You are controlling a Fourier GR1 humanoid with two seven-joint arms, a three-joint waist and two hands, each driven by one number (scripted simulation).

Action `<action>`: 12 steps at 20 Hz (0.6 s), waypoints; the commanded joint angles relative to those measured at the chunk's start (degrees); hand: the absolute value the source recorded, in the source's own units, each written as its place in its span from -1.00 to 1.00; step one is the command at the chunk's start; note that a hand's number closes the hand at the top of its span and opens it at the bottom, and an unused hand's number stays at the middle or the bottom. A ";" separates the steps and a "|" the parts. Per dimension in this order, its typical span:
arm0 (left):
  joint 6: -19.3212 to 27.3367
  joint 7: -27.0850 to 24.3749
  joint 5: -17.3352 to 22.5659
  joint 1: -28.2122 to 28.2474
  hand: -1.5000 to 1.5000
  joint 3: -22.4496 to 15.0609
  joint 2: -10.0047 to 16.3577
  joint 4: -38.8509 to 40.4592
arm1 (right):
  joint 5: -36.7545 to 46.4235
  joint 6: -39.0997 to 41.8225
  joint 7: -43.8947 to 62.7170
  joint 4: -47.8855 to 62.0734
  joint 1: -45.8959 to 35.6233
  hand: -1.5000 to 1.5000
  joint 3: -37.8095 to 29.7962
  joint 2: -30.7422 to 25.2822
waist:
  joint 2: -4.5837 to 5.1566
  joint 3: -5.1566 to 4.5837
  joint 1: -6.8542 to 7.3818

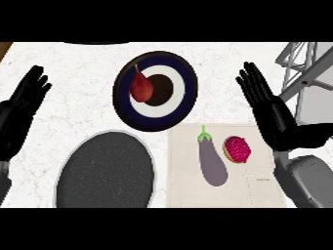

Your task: Pick the cupcake from the placemat and place it in the tiered shelf

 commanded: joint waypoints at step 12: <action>3.80 -3.94 -7.68 2.80 0.00 -7.09 -7.89 4.42 | 12.67 -25.02 7.28 11.13 10.92 1.00 -11.81 -9.57 | -0.39 -0.38 -4.53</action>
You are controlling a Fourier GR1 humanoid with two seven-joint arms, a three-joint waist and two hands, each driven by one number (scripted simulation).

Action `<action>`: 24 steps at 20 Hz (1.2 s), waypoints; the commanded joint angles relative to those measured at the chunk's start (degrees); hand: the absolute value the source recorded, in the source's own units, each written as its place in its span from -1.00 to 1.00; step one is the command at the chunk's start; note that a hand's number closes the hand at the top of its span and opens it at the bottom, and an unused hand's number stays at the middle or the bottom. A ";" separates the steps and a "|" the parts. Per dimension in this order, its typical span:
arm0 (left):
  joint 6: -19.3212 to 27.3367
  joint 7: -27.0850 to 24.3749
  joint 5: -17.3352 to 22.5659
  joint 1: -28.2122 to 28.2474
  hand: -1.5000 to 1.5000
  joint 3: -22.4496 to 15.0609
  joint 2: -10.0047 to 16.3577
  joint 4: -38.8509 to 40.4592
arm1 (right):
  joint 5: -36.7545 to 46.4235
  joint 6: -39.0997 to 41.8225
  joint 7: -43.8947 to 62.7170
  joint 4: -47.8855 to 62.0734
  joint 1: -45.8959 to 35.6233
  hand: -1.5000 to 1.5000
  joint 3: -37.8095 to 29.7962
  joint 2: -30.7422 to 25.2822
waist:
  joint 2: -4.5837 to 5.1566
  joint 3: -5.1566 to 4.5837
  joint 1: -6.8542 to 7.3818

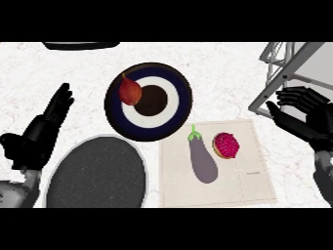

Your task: Pick the cupcake from the placemat and place it in the tiered shelf

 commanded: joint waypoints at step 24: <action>-1.87 -5.41 -6.21 -2.53 0.00 -2.52 -8.72 9.81 | 18.00 -1.43 34.37 -32.04 12.76 -1.00 6.36 -21.89 | -0.44 0.42 3.66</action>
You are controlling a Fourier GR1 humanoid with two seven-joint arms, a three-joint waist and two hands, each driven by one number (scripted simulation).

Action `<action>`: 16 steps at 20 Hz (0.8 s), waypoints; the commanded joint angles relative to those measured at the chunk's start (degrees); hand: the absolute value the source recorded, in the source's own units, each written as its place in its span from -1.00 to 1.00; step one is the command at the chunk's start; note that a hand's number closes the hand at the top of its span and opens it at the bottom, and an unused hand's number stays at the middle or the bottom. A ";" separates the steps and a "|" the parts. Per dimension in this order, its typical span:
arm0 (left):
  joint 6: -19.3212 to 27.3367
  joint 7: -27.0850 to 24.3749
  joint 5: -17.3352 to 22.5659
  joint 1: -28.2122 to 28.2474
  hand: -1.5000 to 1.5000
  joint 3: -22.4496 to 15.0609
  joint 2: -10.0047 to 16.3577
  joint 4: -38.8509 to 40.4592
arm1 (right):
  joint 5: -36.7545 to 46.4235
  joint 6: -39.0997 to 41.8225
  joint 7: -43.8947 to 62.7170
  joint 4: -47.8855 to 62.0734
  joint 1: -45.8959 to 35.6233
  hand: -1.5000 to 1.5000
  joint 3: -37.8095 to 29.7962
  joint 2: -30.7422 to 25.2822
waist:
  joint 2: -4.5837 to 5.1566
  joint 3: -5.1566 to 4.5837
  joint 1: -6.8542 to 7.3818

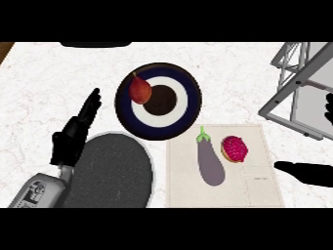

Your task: Pick the cupcake from the placemat and place it in the tiered shelf

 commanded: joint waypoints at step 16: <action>-2.67 2.47 -1.65 2.23 0.00 2.16 0.24 -4.18 | 15.37 19.11 47.17 -9.88 -21.25 -1.00 17.14 -1.55 | 0.03 0.15 1.17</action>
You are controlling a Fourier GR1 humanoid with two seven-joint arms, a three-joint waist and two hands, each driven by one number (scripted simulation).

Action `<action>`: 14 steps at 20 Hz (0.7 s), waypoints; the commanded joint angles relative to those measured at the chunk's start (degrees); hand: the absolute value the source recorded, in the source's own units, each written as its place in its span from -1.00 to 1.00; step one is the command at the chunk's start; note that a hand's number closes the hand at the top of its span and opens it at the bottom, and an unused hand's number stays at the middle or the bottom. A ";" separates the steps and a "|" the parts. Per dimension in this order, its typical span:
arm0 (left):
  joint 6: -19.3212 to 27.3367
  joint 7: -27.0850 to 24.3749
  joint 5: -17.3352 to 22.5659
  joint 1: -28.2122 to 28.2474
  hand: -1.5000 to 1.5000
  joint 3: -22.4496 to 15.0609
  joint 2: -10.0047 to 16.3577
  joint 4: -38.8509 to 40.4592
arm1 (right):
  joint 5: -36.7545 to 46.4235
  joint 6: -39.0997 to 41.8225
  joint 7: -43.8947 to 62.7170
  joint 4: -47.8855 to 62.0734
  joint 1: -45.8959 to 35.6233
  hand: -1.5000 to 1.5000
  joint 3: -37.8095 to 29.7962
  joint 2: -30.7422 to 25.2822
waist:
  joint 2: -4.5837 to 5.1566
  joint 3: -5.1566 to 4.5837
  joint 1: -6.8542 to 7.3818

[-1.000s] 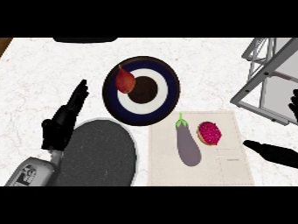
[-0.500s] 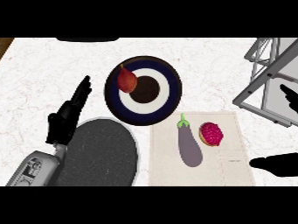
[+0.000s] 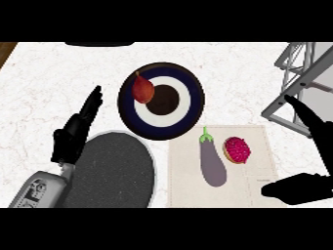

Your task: Pick the cupcake from the placemat and place it in the tiered shelf

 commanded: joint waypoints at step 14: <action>-1.10 4.16 -3.01 3.26 0.00 1.32 -1.29 -6.38 | 15.95 4.26 16.46 0.29 -4.66 -1.00 5.11 16.10 | -0.26 0.08 -0.28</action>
